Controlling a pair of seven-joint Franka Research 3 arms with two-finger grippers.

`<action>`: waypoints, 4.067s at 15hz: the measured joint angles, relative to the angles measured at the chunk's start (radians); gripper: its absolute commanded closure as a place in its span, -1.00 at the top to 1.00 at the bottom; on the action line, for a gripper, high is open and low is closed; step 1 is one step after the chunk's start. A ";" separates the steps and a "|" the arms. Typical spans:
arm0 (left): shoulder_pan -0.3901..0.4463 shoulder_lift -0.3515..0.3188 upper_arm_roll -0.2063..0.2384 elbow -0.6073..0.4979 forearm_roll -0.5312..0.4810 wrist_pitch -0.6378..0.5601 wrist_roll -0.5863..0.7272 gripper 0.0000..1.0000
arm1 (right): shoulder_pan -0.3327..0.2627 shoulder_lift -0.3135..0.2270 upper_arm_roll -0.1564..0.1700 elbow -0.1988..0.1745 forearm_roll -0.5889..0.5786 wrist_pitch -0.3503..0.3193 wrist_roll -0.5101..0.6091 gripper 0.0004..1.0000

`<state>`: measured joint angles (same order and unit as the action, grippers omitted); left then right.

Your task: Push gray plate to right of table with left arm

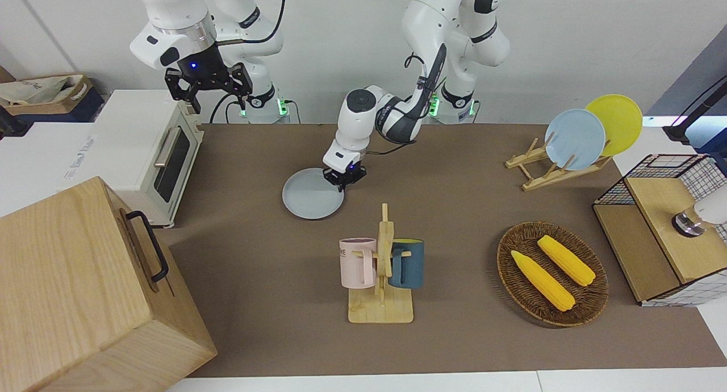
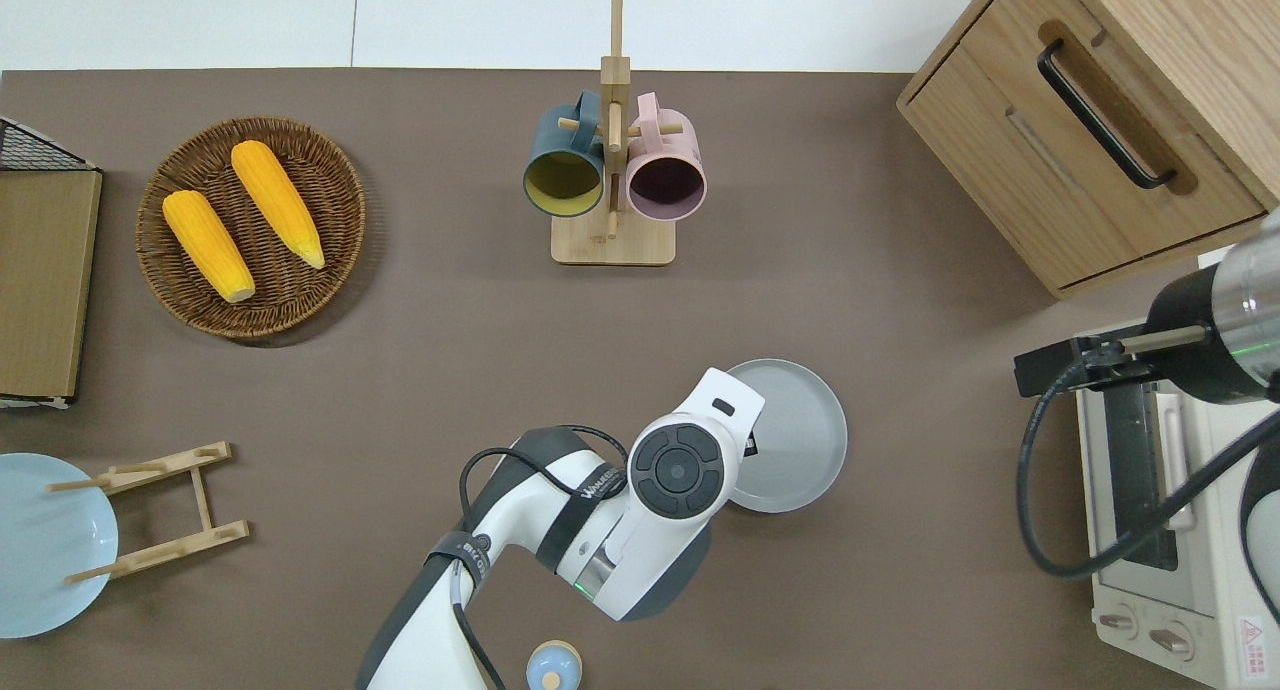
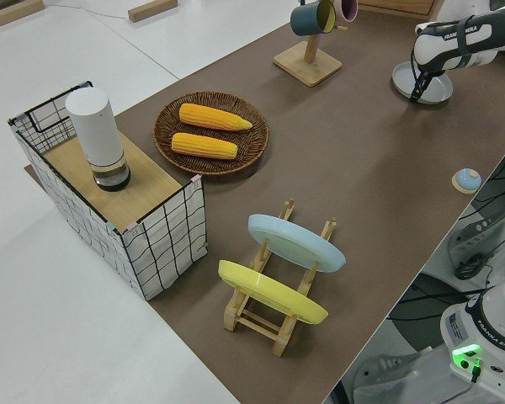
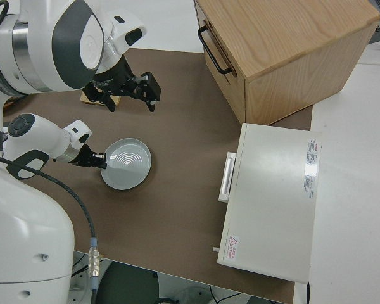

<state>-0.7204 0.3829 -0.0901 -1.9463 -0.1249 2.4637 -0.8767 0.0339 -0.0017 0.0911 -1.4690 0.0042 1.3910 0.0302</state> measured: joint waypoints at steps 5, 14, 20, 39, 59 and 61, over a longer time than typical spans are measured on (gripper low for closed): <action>-0.021 0.015 0.004 0.026 0.000 -0.013 -0.010 -1.00 | 0.000 0.000 0.000 0.000 0.000 0.000 0.000 0.97; -0.034 0.063 0.005 0.107 0.000 -0.085 -0.032 0.50 | 0.000 0.000 0.000 0.000 0.000 0.000 0.000 0.97; 0.009 0.026 0.017 0.138 -0.002 -0.208 0.014 0.61 | 0.000 0.000 0.000 0.000 0.000 0.000 0.000 0.97; 0.432 -0.397 0.028 -0.031 -0.051 -0.557 0.517 0.97 | 0.000 0.000 0.000 0.000 0.000 0.000 0.000 0.97; 0.613 -0.450 0.150 0.246 0.131 -0.833 0.875 0.98 | 0.000 0.000 0.000 0.000 0.000 0.000 0.000 0.97; 0.615 -0.450 0.171 0.255 0.126 -0.847 0.937 0.98 | 0.000 0.000 0.000 0.000 0.000 0.000 0.000 0.97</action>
<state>-0.1052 -0.0668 0.0810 -1.6909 0.0006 1.6171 0.0605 0.0339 -0.0017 0.0911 -1.4690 0.0043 1.3910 0.0302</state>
